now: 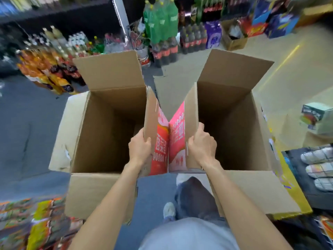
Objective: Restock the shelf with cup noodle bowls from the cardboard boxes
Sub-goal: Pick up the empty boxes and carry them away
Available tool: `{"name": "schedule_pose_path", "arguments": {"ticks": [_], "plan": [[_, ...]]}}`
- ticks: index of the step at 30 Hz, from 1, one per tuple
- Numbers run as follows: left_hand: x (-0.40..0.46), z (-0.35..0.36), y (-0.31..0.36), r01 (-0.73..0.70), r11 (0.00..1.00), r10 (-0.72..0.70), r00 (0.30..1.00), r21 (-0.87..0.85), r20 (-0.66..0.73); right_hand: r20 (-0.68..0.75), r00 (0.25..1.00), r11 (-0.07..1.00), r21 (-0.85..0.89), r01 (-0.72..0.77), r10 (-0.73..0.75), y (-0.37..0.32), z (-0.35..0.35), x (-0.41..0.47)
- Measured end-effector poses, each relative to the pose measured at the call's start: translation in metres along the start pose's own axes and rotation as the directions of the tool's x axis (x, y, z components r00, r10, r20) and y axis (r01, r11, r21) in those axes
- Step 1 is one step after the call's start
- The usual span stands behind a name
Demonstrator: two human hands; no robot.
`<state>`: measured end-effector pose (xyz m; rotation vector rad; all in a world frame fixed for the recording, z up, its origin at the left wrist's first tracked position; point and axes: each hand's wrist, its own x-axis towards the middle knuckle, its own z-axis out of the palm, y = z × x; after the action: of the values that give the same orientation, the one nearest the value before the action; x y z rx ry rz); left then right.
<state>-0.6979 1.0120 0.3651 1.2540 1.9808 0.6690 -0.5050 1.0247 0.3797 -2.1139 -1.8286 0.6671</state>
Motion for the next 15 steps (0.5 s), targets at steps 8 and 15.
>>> {"name": "schedule_pose_path", "arguments": {"ticks": [8,15], "plan": [[0.217,0.069,0.111,-0.066,0.996,0.071,0.994,-0.063,0.081,-0.028,0.991,0.991,0.020,-0.131,0.132,0.004,-0.017,0.244],[0.402,0.126,0.247,-0.197,0.974,0.182,0.975,0.111,0.129,-0.115,0.950,0.955,0.089,-0.283,0.292,0.032,-0.079,0.428]]}}
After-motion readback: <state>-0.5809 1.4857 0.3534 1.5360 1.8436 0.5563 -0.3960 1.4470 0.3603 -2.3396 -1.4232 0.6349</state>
